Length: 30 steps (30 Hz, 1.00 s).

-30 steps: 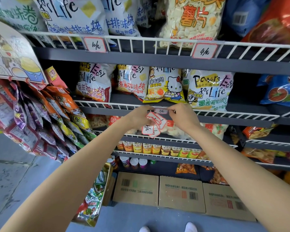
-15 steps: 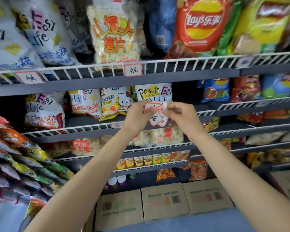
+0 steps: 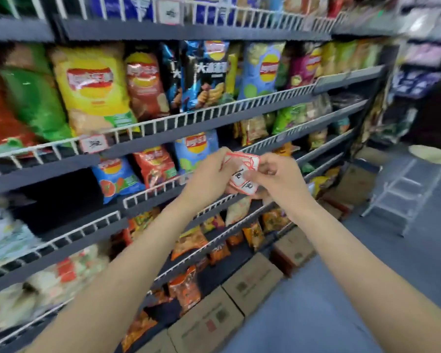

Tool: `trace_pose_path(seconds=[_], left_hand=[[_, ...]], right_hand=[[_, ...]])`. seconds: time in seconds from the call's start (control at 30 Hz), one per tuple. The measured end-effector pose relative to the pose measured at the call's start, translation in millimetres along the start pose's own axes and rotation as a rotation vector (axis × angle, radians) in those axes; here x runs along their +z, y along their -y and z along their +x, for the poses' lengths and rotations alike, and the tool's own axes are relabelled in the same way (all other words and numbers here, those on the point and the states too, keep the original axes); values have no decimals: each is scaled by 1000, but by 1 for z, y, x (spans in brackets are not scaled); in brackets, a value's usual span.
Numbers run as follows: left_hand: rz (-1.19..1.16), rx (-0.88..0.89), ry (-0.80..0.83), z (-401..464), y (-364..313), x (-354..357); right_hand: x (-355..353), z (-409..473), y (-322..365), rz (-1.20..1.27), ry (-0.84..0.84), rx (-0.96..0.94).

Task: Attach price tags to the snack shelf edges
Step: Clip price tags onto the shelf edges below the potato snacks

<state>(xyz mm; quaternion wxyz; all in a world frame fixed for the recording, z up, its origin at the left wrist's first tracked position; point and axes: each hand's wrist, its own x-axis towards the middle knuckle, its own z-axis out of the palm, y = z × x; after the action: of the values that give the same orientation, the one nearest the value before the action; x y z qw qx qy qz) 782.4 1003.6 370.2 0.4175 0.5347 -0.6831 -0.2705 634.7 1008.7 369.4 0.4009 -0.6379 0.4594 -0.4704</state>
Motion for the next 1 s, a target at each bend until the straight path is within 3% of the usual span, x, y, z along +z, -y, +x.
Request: trace_pose_path(seconds=[0.23, 0.43, 0.6, 0.7, 1.0], left_hand=[[-107, 243, 291, 98, -101, 167], [-286, 330, 386, 180, -168, 328], [-285, 545, 316, 264, -242, 455], [-351, 618, 359, 303, -292, 525], [-567, 652, 788, 364, -419, 735]], right_hand=[[-203, 7, -29, -66, -357, -10], [-349, 26, -69, 1, -644, 23], [-474, 67, -90, -50, -903, -58], [-548, 84, -96, -80, -1039, -94], [-760, 74, -135, -189, -1313, -5]])
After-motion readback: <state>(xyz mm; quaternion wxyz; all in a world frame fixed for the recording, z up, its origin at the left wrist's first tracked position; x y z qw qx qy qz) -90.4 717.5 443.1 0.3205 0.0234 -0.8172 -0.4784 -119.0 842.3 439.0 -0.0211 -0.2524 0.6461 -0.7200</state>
